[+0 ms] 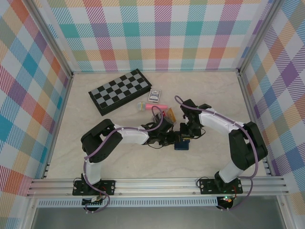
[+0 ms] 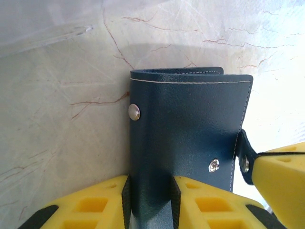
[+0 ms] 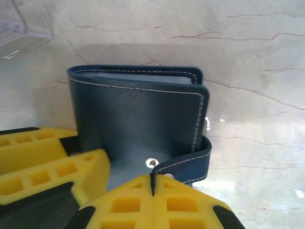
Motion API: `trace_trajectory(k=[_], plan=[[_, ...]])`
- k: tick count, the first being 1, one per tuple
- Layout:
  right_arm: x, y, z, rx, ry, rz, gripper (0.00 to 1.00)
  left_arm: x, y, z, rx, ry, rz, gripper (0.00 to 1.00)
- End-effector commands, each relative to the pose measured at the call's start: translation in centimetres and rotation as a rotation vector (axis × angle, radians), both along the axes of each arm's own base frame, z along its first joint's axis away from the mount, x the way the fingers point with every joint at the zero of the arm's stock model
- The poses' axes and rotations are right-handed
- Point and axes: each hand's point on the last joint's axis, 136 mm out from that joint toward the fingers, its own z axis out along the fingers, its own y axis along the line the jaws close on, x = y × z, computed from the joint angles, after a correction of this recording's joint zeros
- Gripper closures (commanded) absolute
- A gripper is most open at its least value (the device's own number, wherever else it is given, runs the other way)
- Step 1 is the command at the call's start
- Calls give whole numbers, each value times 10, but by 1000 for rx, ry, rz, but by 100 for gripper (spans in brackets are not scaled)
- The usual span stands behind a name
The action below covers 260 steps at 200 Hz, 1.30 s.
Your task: Put the credit cards into the card holder
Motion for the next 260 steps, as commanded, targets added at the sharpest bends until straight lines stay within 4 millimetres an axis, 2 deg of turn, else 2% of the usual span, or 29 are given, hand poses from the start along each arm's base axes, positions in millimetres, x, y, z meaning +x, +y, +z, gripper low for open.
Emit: trace_trajectory(k=[1, 147, 217, 260], plan=[[2, 17, 4, 80, 5, 17, 100, -16, 4, -8, 38, 39, -25, 71], [-4, 11, -25, 26, 76, 17, 100, -15, 3, -9, 41, 41, -26, 71], [-19, -6, -47, -29, 111, -27, 100, -15, 4, -10, 44, 42, -26, 72], [-19, -2, -57, 140, 155, -116, 100, -16, 5, -10, 47, 44, -25, 72]])
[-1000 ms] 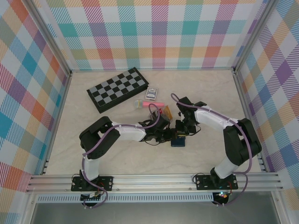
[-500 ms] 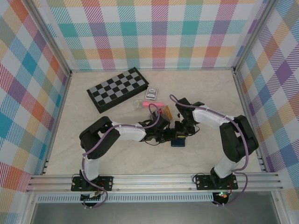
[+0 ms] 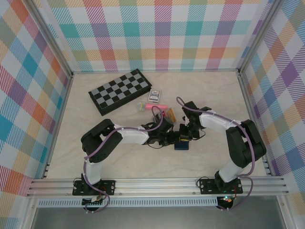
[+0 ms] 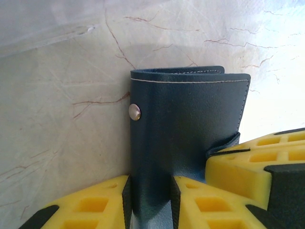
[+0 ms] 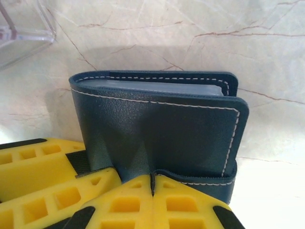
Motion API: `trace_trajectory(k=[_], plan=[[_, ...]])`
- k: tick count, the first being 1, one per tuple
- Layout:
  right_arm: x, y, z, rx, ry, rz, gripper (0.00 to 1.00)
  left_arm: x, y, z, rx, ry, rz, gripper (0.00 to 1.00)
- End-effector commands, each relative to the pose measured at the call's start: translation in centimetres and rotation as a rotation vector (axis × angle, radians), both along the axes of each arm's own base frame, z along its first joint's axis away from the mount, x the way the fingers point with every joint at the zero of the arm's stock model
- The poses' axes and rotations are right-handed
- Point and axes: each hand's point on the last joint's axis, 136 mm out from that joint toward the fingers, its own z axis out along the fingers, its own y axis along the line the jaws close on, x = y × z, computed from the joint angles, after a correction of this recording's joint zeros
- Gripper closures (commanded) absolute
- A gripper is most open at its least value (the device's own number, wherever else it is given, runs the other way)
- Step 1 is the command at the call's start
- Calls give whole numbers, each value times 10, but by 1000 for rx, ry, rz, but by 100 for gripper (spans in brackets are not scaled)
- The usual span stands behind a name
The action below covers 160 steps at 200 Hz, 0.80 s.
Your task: Put the credit cards into the card holder
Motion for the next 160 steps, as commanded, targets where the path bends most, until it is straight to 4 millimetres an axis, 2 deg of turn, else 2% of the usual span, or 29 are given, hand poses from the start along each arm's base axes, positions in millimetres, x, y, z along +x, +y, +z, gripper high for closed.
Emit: trace_trajectory(k=[1, 29, 73, 89, 104, 123, 134, 143, 152, 160], plan=[[-19, -10, -35, 24, 116, -58, 100, -16, 5, -10, 44, 44, -25, 72], [-25, -12, -43, 96, 154, -114, 100, -16, 6, -9, 45, 41, -22, 72], [-39, -23, -60, 115, 208, -203, 100, -16, 6, -10, 48, 43, -22, 72], [-37, -21, -57, 133, 214, -202, 100, -16, 5, -9, 45, 41, -23, 72], [-23, -11, -35, 193, 157, -177, 98, -16, 4, -4, 41, 35, -30, 71], [0, 2, 9, 280, 27, -121, 92, -12, 5, 9, 29, -3, -25, 69], [11, 7, 36, 316, -57, -93, 80, -9, 8, 20, 28, -36, -18, 67], [20, 7, 57, 324, -130, -81, 66, -6, 11, 33, 27, -73, -11, 65], [28, 0, 74, 292, -207, -85, 54, -3, 17, 45, 34, -110, -2, 62], [35, -9, 85, 242, -274, -93, 47, 0, 24, 56, 49, -149, 9, 59]])
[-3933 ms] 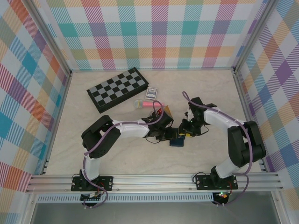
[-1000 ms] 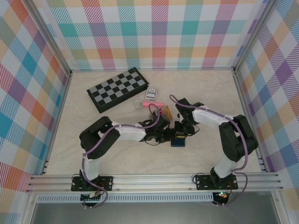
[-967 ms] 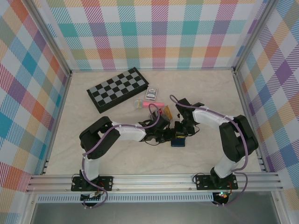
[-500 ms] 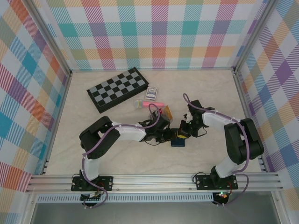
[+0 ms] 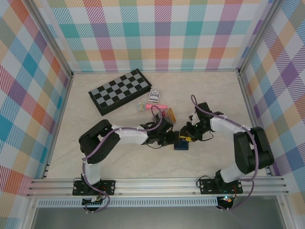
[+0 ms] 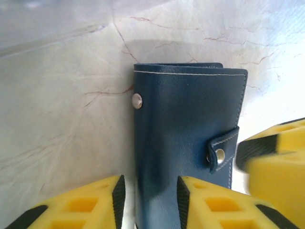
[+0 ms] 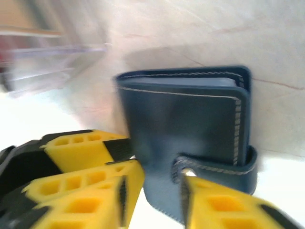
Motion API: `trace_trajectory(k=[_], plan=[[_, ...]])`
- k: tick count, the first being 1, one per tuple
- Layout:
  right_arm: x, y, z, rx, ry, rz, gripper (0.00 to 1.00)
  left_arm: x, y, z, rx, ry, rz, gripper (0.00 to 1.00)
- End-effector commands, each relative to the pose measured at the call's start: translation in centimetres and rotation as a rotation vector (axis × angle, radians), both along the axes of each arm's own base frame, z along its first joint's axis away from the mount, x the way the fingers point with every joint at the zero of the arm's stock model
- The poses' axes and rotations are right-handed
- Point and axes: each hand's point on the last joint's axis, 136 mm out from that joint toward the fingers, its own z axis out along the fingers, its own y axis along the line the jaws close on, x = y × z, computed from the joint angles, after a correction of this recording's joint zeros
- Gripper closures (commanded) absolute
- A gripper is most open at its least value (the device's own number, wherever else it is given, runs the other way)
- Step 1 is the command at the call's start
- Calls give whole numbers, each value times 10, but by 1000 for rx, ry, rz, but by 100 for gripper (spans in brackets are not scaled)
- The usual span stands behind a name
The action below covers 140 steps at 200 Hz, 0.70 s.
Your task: Put the credit cards into the card holder
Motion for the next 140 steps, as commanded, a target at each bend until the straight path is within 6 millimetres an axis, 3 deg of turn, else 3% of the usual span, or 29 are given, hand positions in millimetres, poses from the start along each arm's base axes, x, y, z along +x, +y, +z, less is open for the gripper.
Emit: trace_trajectory(k=[1, 32, 45, 61, 76, 92, 110, 115, 140], plan=[[27, -12, 53, -72, -227, -10, 46, 2, 16, 43, 22, -124, 7, 59], [52, -89, 80, -477, -432, -194, 29, 12, 68, 75, 155, -282, 103, 50], [60, -125, 92, -661, -501, -285, 22, 18, 106, 86, 262, -361, 177, 43], [74, -151, 103, -809, -599, -325, 18, 28, 161, 102, 400, -442, 290, 36], [95, -159, 103, -895, -738, -296, 11, 37, 204, 111, 478, -491, 367, 27], [110, -167, 87, -925, -807, -296, 1, 45, 251, 113, 524, -488, 474, 20], [122, -167, 69, -901, -839, -271, 1, 51, 298, 117, 584, -503, 580, 12], [126, -165, 65, -881, -864, -256, 2, 51, 309, 119, 606, -516, 603, 1], [137, -159, 49, -800, -948, -225, 3, 52, 359, 126, 703, -544, 736, 0]])
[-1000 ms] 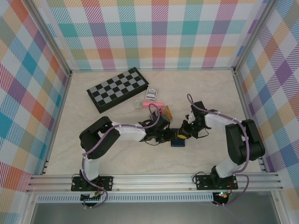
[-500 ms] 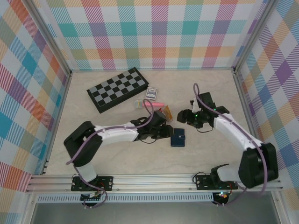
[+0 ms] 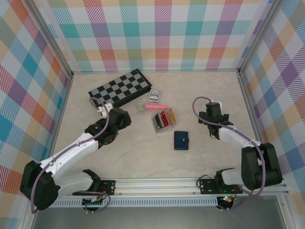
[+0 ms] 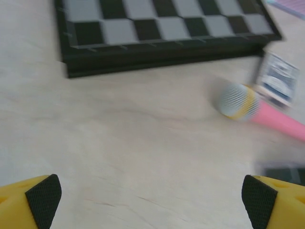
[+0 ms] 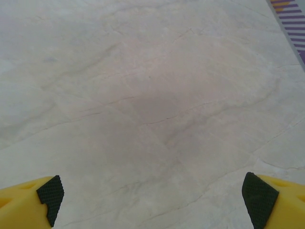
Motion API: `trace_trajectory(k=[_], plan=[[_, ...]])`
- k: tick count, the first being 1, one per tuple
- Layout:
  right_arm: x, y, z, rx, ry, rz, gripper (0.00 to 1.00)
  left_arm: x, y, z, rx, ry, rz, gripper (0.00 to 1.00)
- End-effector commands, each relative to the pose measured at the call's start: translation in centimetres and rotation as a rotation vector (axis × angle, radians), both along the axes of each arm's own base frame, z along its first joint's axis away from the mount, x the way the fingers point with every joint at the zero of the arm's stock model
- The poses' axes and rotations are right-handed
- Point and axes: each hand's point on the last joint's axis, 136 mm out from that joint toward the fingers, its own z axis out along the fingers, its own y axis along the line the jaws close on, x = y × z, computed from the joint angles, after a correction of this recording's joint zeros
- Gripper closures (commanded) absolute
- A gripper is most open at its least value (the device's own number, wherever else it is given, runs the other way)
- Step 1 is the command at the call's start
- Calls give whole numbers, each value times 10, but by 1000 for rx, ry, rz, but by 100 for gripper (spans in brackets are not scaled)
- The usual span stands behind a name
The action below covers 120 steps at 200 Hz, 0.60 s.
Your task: Put the credit cards into the card holder
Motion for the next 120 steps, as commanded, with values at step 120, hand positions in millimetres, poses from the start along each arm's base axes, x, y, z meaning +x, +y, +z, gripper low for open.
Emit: trace_trajectory(k=[120], plan=[[46, 18, 6, 185, -366, 275, 0, 32, 97, -4, 420, -193, 107, 0]])
